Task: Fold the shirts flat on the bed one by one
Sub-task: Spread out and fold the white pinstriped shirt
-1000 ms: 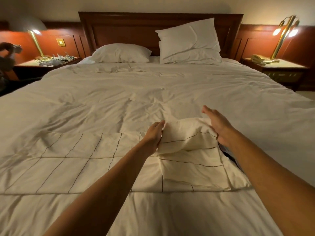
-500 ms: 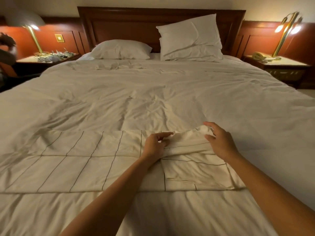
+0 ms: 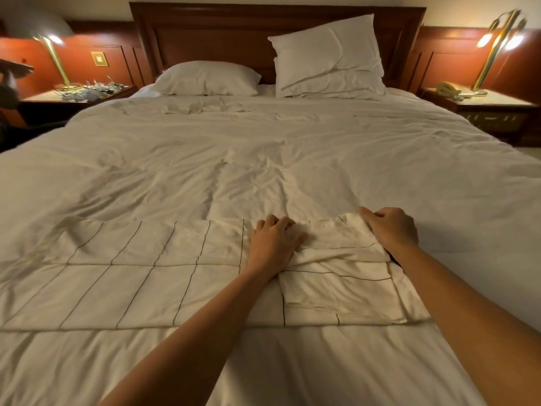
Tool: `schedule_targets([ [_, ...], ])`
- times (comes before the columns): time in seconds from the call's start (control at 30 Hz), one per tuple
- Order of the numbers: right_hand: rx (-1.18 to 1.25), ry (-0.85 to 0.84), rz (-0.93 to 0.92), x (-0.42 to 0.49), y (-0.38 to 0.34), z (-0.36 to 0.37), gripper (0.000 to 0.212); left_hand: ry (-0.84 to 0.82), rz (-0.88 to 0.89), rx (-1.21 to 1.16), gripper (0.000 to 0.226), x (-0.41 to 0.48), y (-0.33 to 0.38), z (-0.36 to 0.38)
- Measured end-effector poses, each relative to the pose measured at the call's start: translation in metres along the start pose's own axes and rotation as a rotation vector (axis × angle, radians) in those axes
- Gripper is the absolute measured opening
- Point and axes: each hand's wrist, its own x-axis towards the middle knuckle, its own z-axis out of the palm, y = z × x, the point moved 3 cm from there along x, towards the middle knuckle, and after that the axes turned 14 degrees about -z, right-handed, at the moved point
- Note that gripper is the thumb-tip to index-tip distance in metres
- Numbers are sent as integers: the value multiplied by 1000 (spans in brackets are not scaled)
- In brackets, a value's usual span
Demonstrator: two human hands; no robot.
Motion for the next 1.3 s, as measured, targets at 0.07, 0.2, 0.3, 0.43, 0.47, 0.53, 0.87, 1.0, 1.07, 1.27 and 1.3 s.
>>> schedule_targets([
  [0.07,-21,-64,-7,5,-4,9,56,-29,-40,-117,43,0,-7,3],
  [0.2,40,-50,41,9,3,13,47,-18,-67,-204,33,-1,-11,2],
  [0.3,0,78,41,4,15,3,32,-3,-59,-216,28,-3,-10,-1],
  [0.43,-22,130,-14,-7,18,-10,36,-32,-81,-230,23,-3,-7,-3],
  [0.47,-24,124,-46,-9,16,-13,40,-44,-101,-261,20,-2,-6,-5],
  [0.53,-68,41,-105,-13,9,-16,51,-76,-156,-351,14,0,-5,-9],
  [0.87,5,63,-282,-31,-6,-15,33,-412,-318,-880,47,6,6,-36],
  [1.0,118,-12,-259,-31,-5,1,27,-546,-241,-841,59,-1,4,-37],
  [1.07,261,92,-207,-29,-5,1,26,-469,-231,-858,50,-2,4,-38],
  [1.27,453,6,-48,-26,-3,7,14,-385,-231,-831,41,-7,-1,-34],
  [1.3,401,-43,-76,-28,-2,8,18,-386,-210,-762,43,-10,-2,-32],
])
